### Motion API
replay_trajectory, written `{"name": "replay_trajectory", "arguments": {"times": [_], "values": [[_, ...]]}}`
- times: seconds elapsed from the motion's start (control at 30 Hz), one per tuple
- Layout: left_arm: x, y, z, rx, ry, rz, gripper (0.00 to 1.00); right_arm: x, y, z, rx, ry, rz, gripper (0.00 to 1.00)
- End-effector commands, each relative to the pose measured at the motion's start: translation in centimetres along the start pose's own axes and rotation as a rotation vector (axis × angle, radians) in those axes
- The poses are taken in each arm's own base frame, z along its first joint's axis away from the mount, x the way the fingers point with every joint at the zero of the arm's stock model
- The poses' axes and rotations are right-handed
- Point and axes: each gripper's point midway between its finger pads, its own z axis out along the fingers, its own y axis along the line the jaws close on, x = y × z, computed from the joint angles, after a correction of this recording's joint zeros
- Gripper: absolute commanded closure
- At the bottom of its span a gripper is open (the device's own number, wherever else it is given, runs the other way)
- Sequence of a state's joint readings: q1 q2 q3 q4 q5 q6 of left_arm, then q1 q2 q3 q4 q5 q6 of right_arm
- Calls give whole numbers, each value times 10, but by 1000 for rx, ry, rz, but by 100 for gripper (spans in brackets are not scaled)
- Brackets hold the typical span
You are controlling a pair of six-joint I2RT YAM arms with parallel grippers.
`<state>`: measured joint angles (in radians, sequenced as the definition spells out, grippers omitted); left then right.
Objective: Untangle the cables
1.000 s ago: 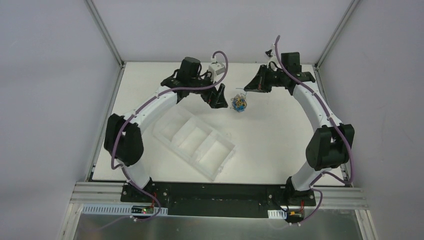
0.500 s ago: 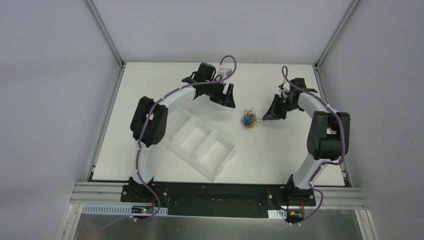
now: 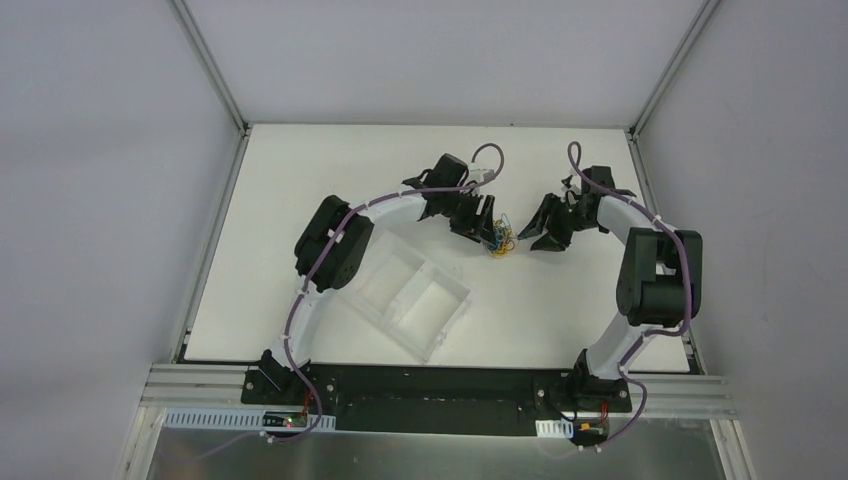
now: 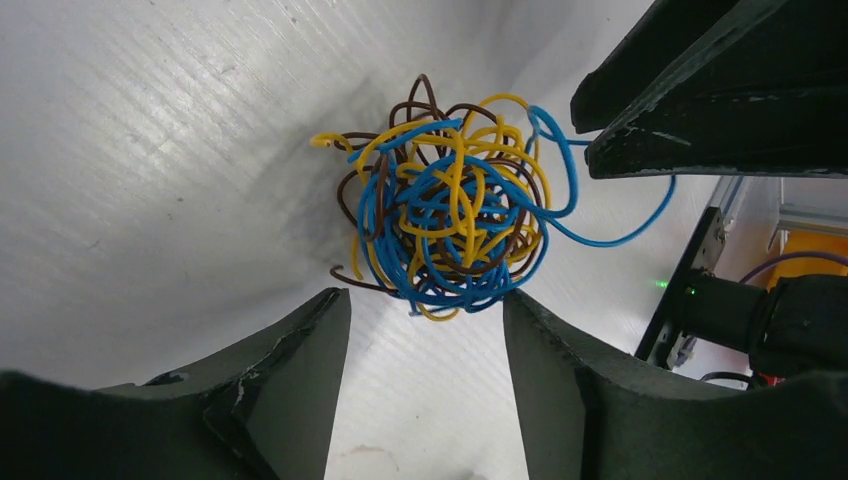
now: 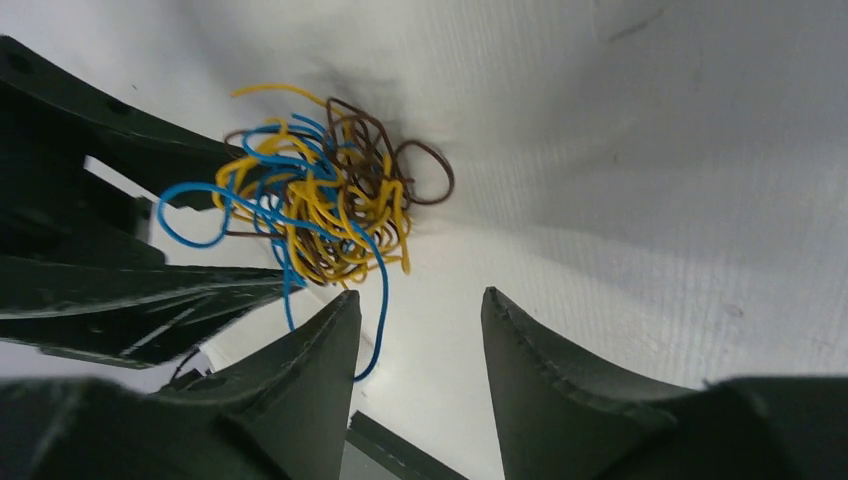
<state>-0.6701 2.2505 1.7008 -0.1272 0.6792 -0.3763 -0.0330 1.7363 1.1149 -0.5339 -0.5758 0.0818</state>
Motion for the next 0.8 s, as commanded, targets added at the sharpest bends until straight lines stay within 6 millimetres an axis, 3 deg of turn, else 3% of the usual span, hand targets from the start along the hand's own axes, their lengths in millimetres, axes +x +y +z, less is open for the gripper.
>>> {"name": "replay_trajectory", "arguments": {"times": [0.0,0.3,0.37,0.43,0.5,0.6,0.77], "values": [[-20,-7,11,33,-51,-5,43,-24,20,15,-89,-71,62,49],[-10,5,24,26,-36,-40,72,-35,30,52,-107,-85,61,48],[-12,4,24,33,-41,-41,76,-33,31,56,-114,-71,66,53],[-16,1,23,40,-50,-37,86,-28,30,57,-113,-50,73,65],[-20,-1,20,36,-61,-31,100,-23,25,53,-103,-38,64,80],[-28,2,4,-16,-85,-27,100,-25,11,38,-66,-55,42,99],[-51,10,-55,-103,-192,30,100,-39,-25,-2,76,-112,-32,100]]}}
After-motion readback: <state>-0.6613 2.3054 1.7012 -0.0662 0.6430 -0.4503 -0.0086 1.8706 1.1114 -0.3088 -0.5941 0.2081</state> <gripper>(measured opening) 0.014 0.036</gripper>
